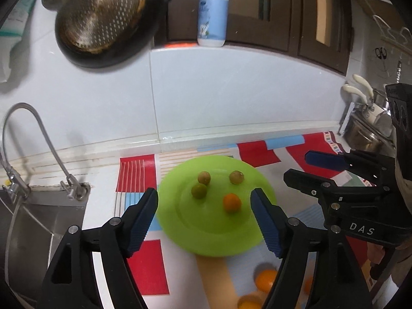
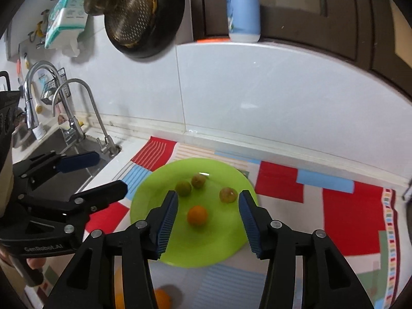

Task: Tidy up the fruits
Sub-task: 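Move both tools back toward the oranges and limes on the cloth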

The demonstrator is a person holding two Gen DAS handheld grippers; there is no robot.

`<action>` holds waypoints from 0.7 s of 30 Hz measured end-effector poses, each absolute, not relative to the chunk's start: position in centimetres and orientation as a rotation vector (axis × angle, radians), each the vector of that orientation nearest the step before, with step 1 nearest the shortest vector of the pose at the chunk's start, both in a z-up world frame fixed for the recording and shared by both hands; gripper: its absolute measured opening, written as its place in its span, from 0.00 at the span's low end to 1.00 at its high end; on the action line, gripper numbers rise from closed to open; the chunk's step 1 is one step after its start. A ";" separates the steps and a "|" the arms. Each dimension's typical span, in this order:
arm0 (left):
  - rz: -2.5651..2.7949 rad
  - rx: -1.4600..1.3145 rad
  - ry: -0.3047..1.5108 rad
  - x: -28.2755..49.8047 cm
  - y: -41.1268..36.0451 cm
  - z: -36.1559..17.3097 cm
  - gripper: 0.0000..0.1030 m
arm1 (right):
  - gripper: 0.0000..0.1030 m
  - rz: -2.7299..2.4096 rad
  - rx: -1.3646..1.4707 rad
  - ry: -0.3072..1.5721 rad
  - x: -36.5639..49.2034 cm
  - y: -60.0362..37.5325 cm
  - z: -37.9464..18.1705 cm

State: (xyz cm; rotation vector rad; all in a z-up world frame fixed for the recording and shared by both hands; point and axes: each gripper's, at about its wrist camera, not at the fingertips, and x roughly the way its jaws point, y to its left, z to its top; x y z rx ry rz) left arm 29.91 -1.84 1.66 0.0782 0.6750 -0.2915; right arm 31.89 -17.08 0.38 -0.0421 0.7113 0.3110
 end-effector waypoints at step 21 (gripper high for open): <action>-0.339 0.171 0.626 21.1 -2.4 0.9 0.74 | 0.49 0.312 -0.119 0.708 21.4 -16.7 0.6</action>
